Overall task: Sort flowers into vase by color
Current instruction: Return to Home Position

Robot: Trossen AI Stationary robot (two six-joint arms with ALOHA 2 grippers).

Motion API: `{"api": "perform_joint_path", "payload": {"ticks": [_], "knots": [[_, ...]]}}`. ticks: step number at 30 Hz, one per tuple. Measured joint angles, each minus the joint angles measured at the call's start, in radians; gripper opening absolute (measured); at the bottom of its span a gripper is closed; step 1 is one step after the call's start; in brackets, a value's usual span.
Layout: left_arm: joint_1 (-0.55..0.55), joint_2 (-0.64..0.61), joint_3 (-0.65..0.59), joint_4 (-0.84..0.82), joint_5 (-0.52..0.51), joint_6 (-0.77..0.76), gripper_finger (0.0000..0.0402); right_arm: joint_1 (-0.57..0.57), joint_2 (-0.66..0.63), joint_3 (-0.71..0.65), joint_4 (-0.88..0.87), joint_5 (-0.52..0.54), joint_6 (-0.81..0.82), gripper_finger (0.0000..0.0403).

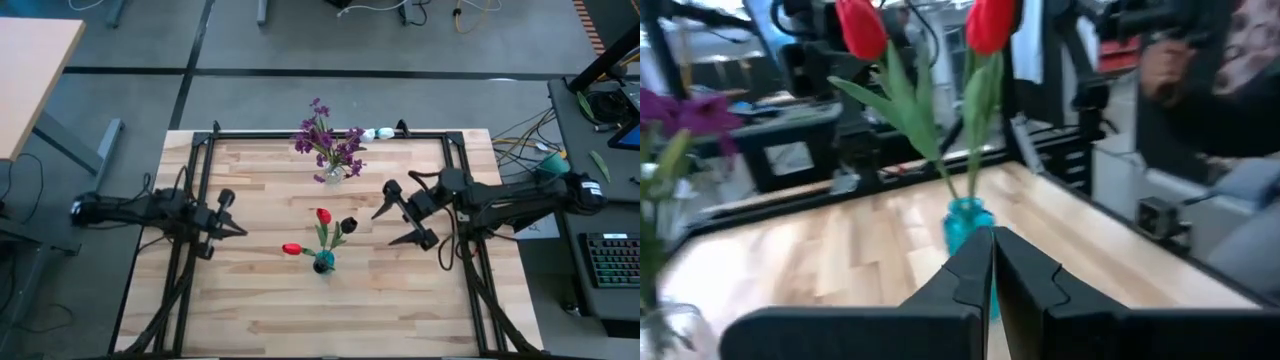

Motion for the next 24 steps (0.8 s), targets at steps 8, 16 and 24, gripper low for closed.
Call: {"api": "perform_joint_path", "payload": {"ticks": [8,16,24], "knots": [[0.069,-0.180,-0.077,-0.081,0.076,-0.027,0.0000,-0.014,-0.107,-0.097,0.005,-0.006,-0.040,0.0348],[0.069,-0.177,-0.119,-0.040,0.038,-0.127,0.0000,-0.072,-0.307,-0.214,0.009,-0.006,-0.049,0.0348],[0.069,-0.176,-0.140,0.015,0.015,-0.097,0.0000,-0.131,-0.501,-0.346,0.004,-0.009,0.004,0.0348]]}}
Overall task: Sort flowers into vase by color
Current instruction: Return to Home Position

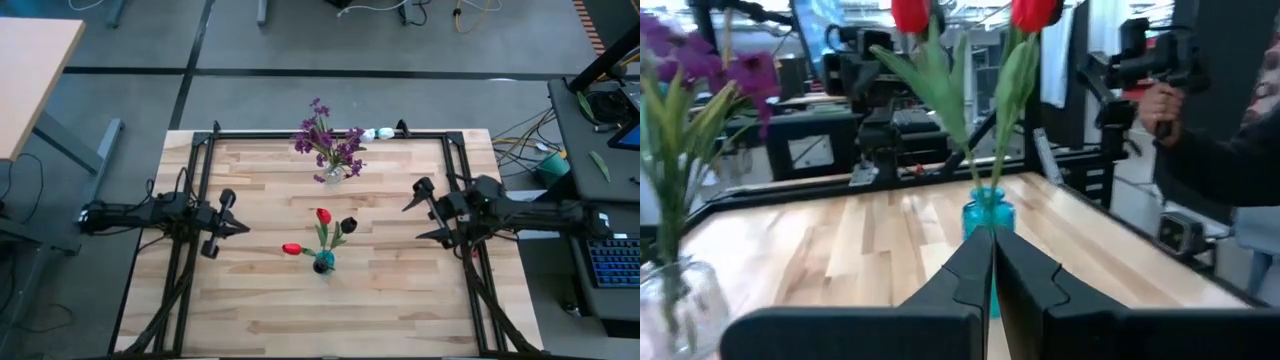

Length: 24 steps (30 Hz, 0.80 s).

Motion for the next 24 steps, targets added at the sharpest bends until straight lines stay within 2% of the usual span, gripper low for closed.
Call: {"api": "perform_joint_path", "payload": {"ticks": [3,11,22,24], "knots": [[0.000,0.002,-0.001,-0.002,-0.040,0.001,0.0000,-0.016,-0.061,-0.035,-0.005,0.000,0.008,0.0348],[0.000,0.005,-0.004,-0.007,-0.239,-0.056,0.0000,-0.061,-0.203,-0.091,-0.079,0.000,0.017,0.0348],[0.000,0.013,-0.004,-0.006,-0.250,-0.056,0.0000,-0.068,-0.404,-0.098,-0.214,-0.032,0.033,0.0348],[0.000,0.013,-0.004,-0.006,-0.250,-0.059,0.0000,-0.068,-0.408,-0.095,-0.224,-0.046,0.026,0.0348]]}}
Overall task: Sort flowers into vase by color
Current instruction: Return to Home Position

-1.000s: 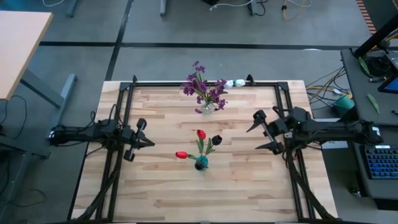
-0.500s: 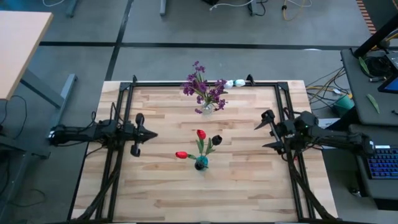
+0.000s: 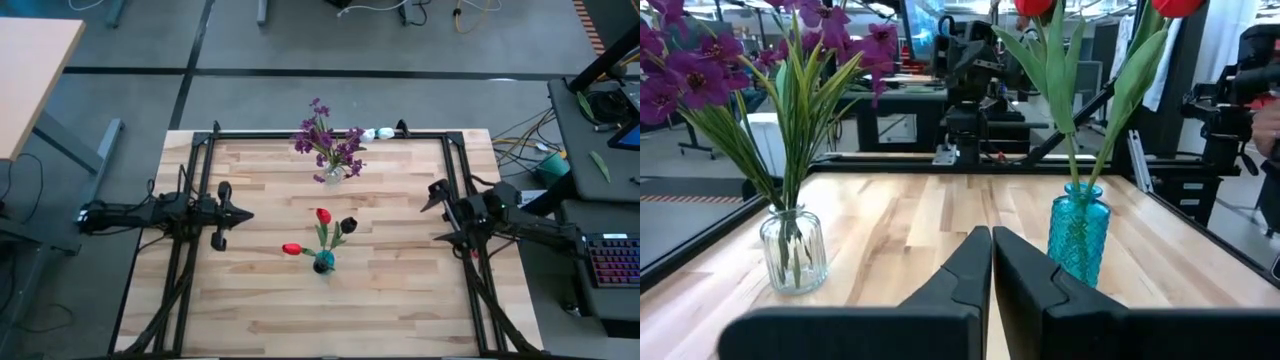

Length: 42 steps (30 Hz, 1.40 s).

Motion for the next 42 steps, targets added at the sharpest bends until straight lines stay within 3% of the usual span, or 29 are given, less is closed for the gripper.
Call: {"api": "perform_joint_path", "payload": {"ticks": [7,13,24,42], "knots": [[0.000,0.005,0.000,0.000,-0.001,0.003,0.0000,0.000,0.003,-0.002,-0.014,-0.079,-0.028,0.0348],[0.000,0.011,0.001,-0.001,0.000,0.003,0.0000,0.000,0.008,-0.012,-0.109,0.110,-0.091,0.0348],[0.000,0.013,0.001,-0.001,-0.001,0.003,0.0000,0.000,0.026,-0.012,-0.166,0.112,0.014,0.0348],[0.000,0.017,0.001,-0.001,-0.001,0.004,0.0000,0.000,0.049,-0.012,-0.173,0.112,0.015,0.0348]]}}
